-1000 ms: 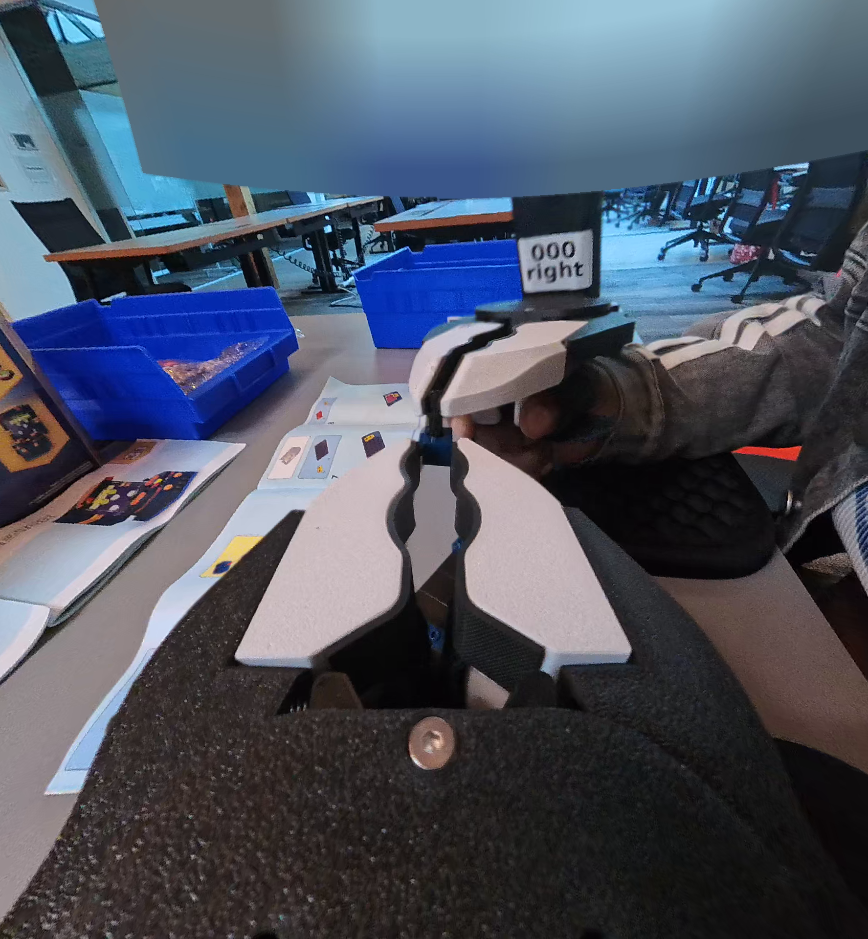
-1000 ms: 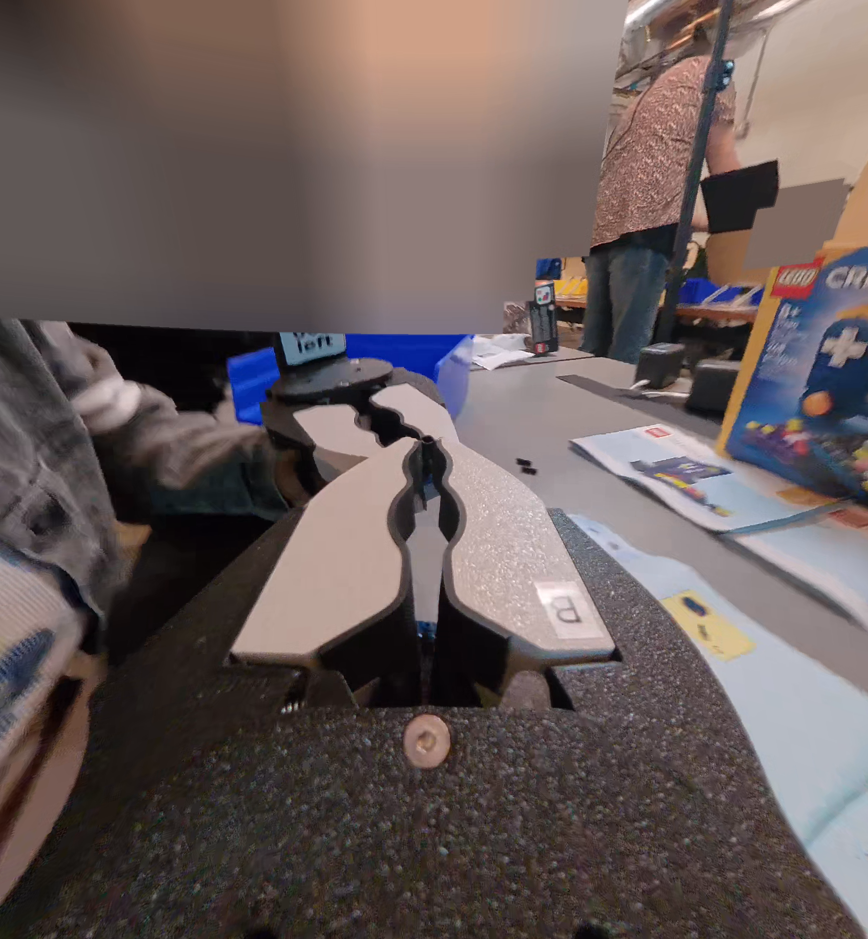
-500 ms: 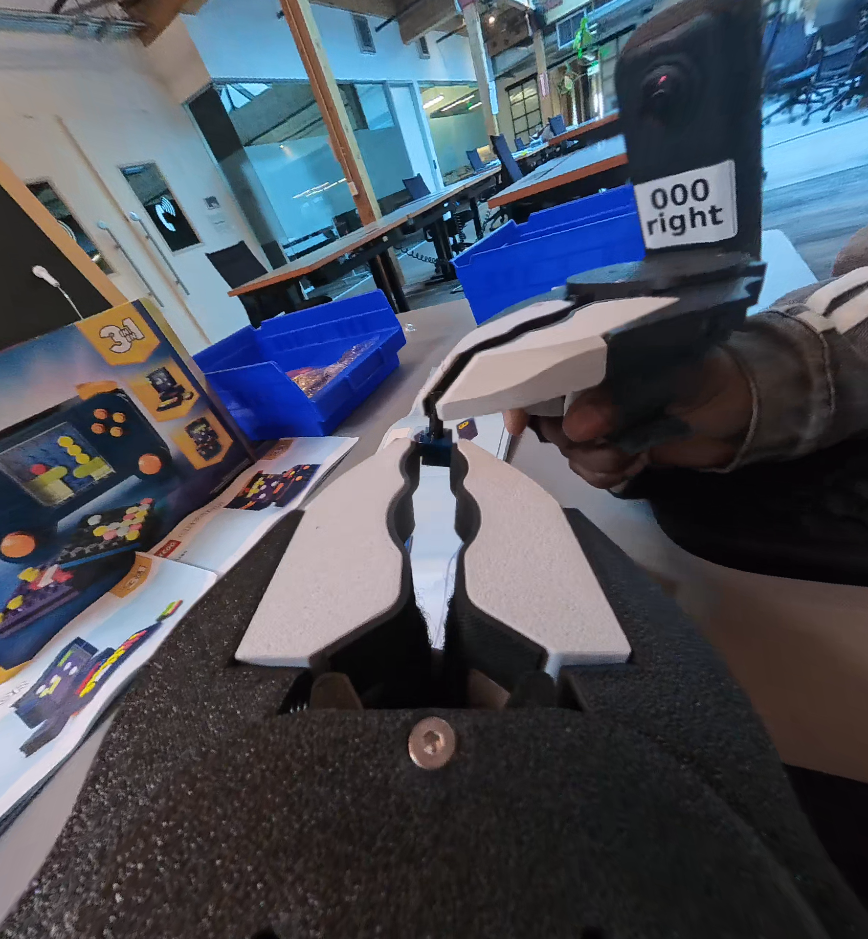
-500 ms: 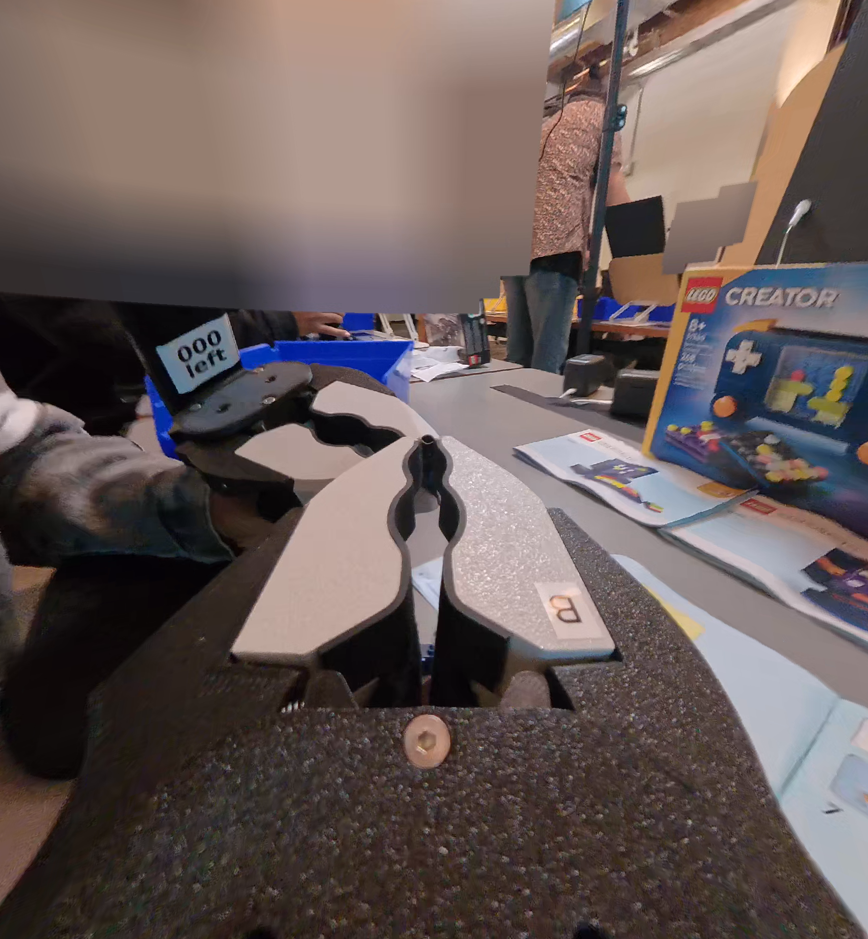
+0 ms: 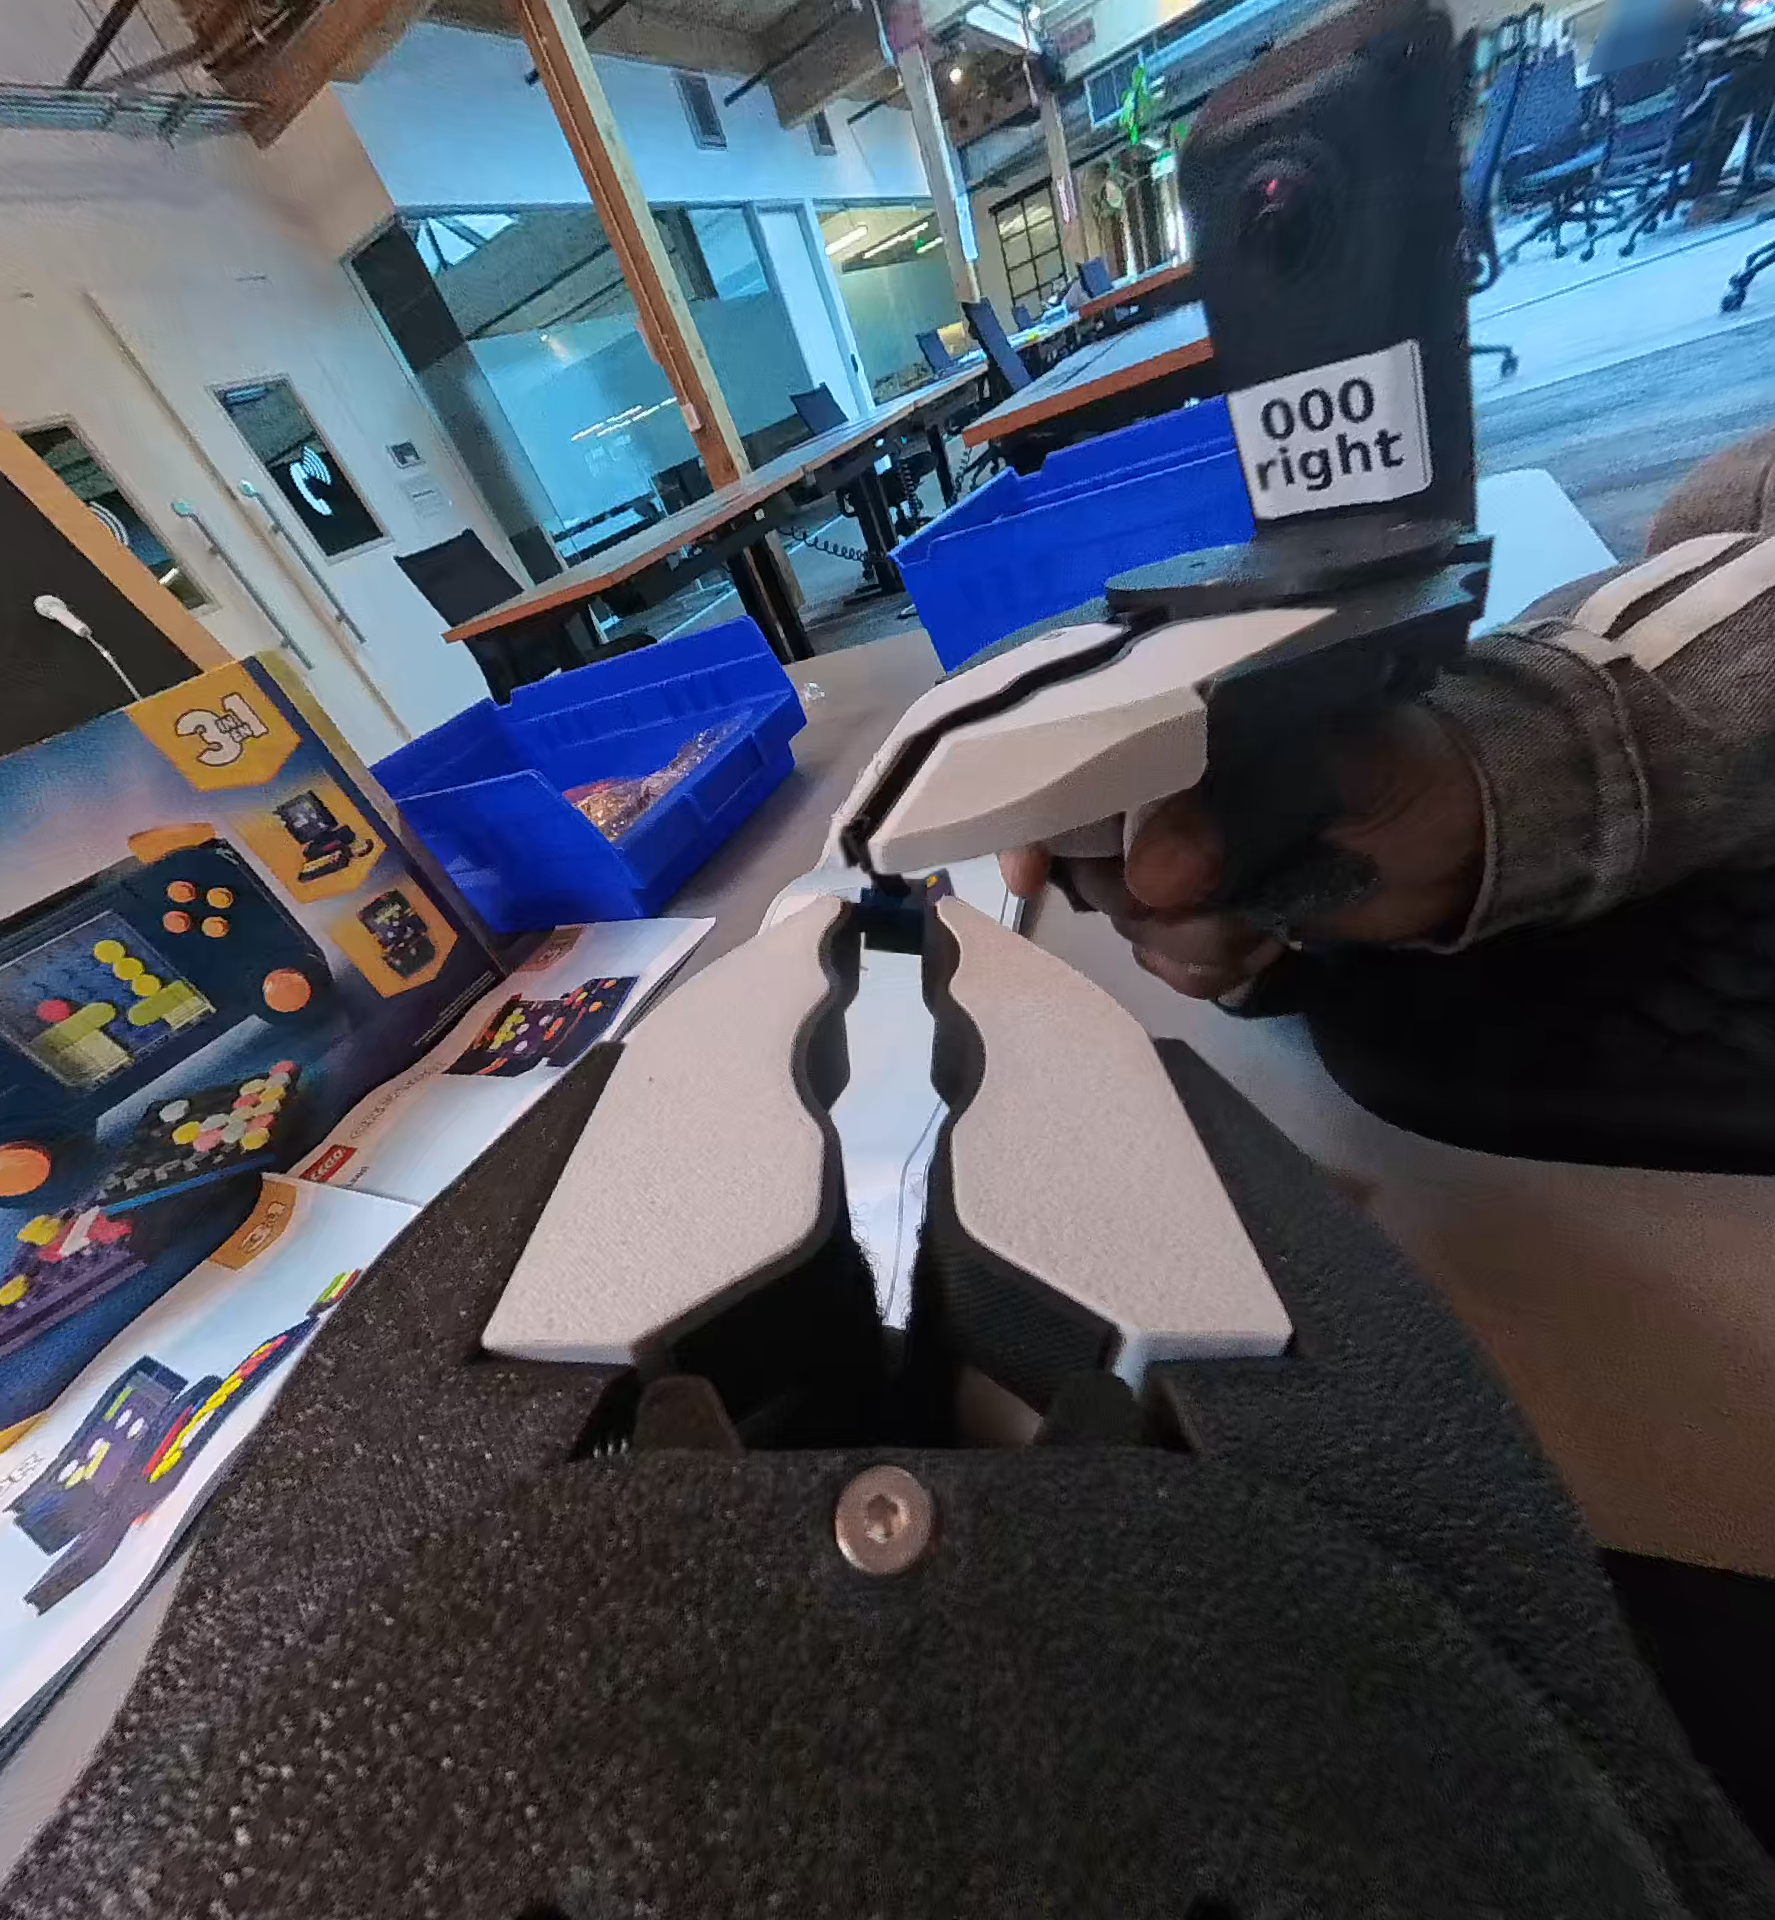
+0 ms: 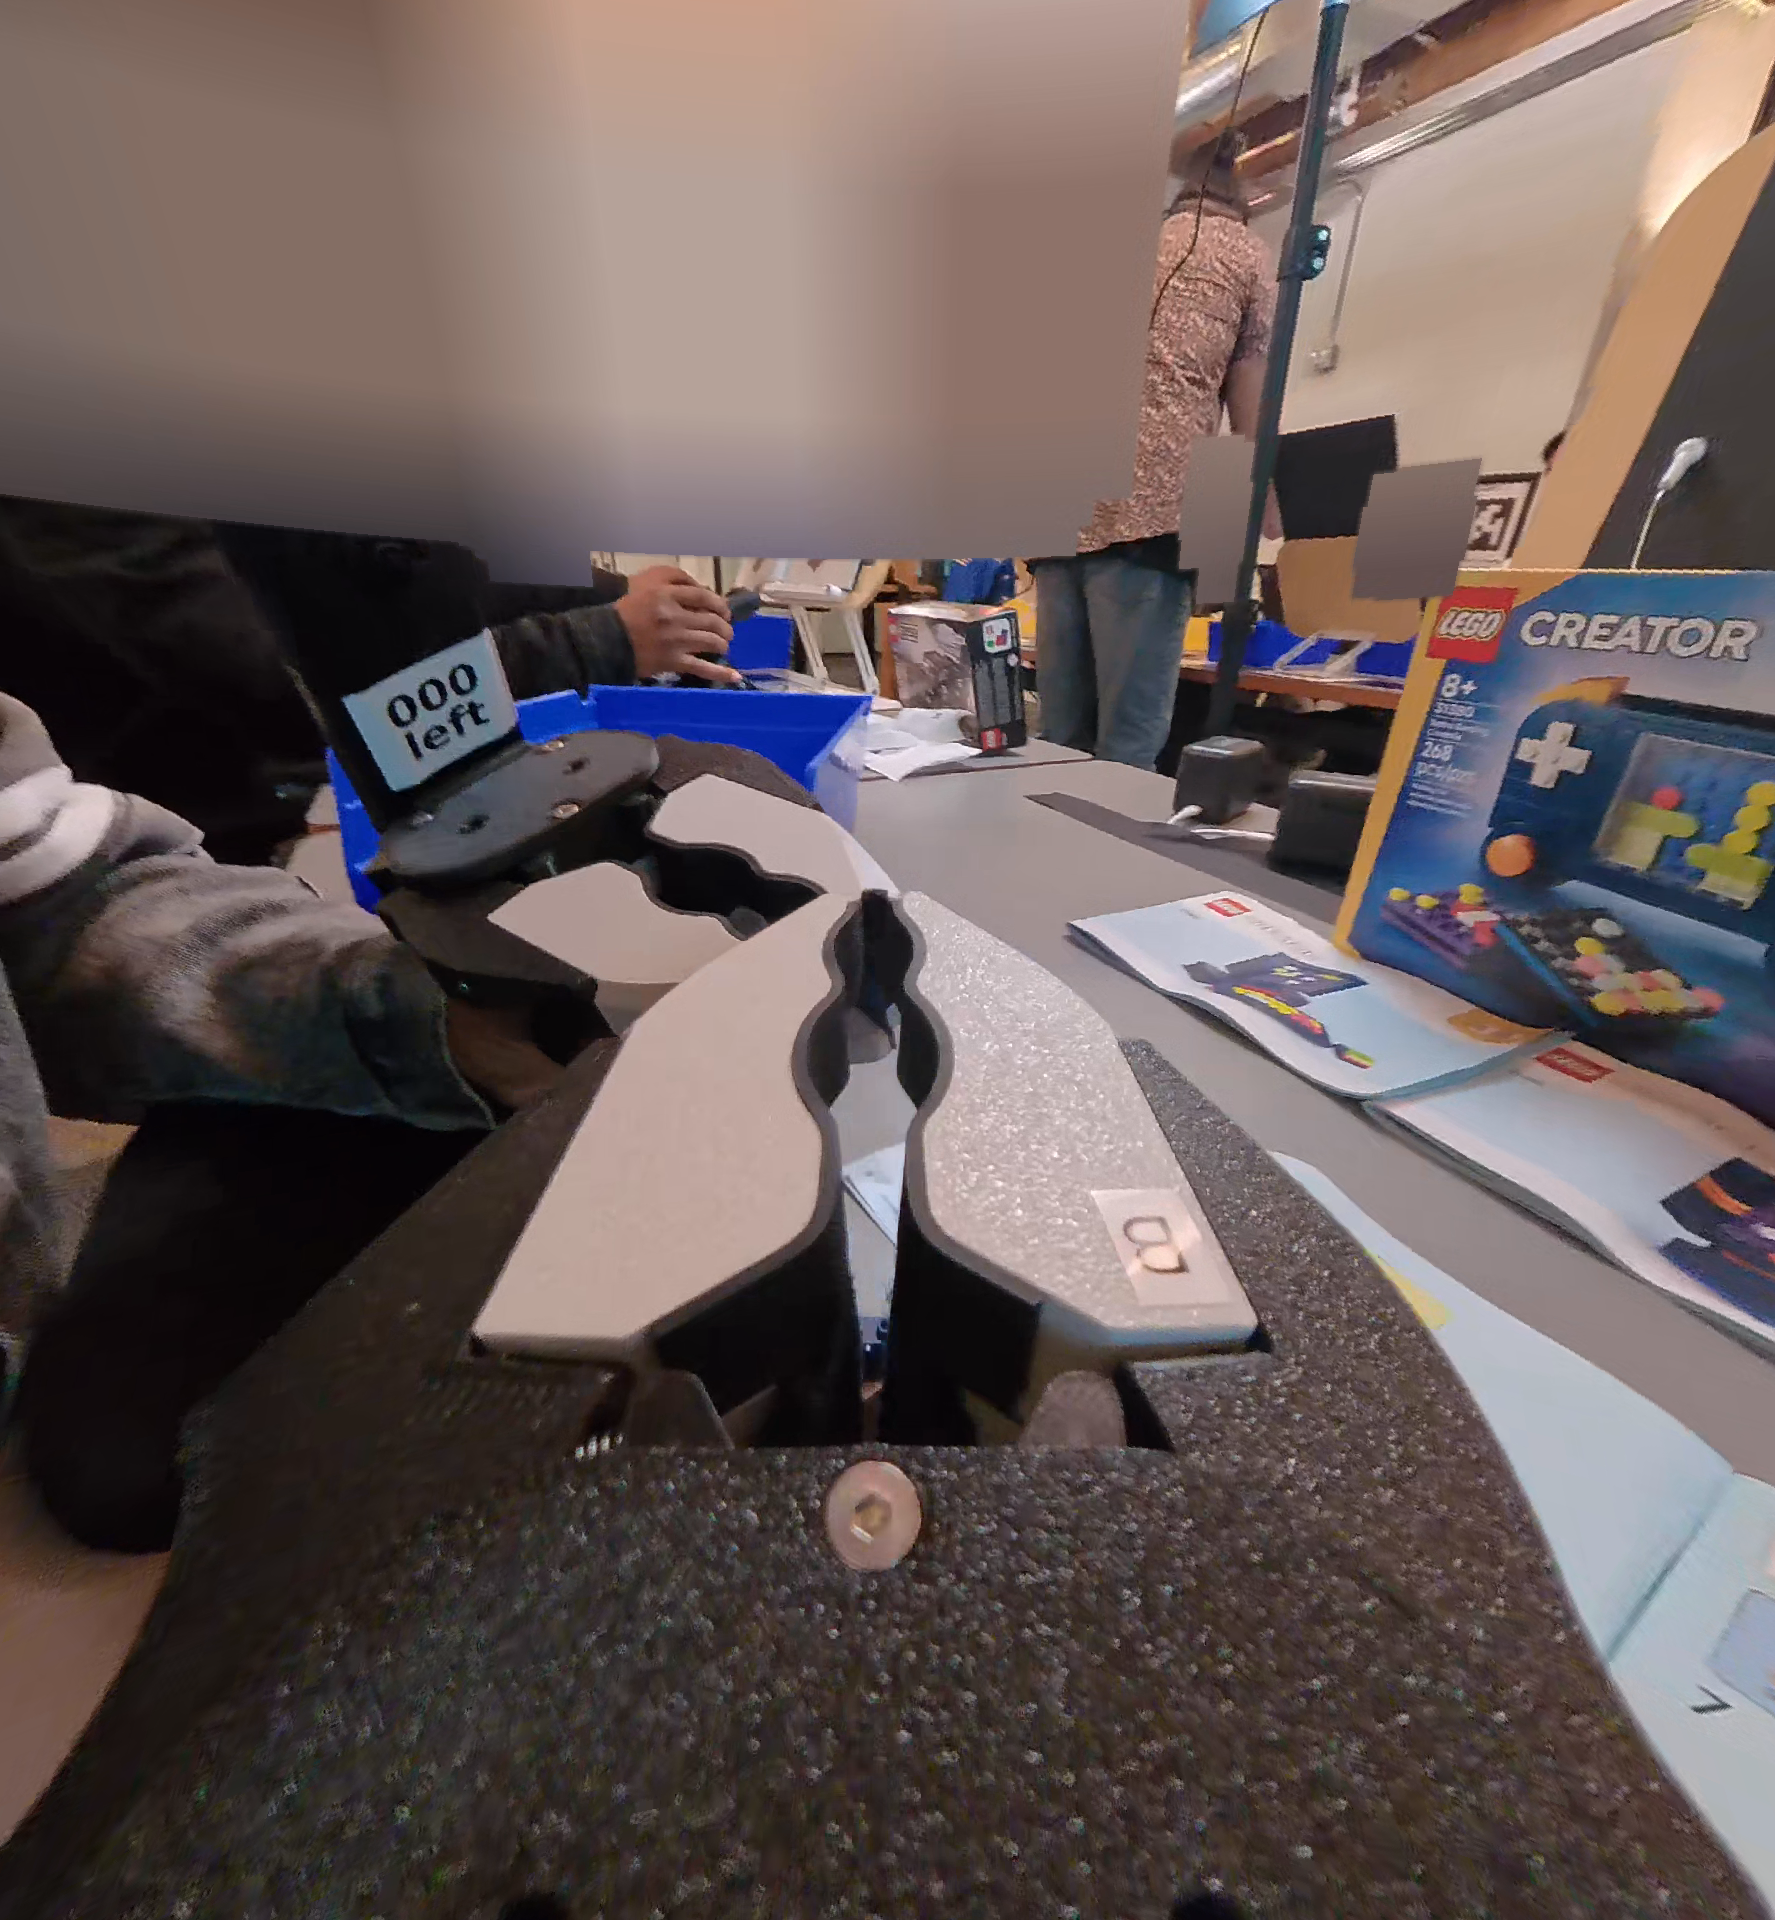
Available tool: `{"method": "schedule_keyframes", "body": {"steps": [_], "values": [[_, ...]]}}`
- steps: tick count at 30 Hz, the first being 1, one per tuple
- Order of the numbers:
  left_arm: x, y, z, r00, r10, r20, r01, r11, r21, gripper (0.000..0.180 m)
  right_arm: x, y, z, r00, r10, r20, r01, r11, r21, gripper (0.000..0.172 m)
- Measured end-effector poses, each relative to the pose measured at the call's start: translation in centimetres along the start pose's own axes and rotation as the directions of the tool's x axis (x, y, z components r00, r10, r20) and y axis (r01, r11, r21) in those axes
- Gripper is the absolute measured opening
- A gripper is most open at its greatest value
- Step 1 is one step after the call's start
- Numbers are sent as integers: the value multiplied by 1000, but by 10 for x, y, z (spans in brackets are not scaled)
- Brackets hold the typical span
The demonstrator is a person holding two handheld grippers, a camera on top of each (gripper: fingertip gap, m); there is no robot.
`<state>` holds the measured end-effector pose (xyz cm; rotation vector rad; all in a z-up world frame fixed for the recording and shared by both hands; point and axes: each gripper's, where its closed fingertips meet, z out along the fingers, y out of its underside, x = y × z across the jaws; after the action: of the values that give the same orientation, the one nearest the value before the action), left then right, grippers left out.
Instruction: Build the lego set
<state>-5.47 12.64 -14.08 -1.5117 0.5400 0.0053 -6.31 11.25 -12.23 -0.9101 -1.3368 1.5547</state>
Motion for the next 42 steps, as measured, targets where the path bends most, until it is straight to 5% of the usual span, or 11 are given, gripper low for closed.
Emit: {"method": "schedule_keyframes", "body": {"steps": [6,24,29,33,42], "values": [[0,-5,-1,997,-65,-36,67,997,37,11,2,-6,-3,960,255,112,-266,960,91,4],[-14,-10,-7,988,-152,-15,152,984,89,11,6,-7,-7,966,244,90,-251,964,90,3],[-14,4,-4,997,70,38,-68,997,-39,11,10,-1,-7,996,87,27,-84,992,-89,3],[-12,16,-3,965,259,40,-251,957,-147,11,6,13,-10,983,-176,48,183,937,-298,3],[-9,29,-3,902,432,23,-414,878,-242,11,7,30,-11,934,-352,66,349,855,-382,3]]}}
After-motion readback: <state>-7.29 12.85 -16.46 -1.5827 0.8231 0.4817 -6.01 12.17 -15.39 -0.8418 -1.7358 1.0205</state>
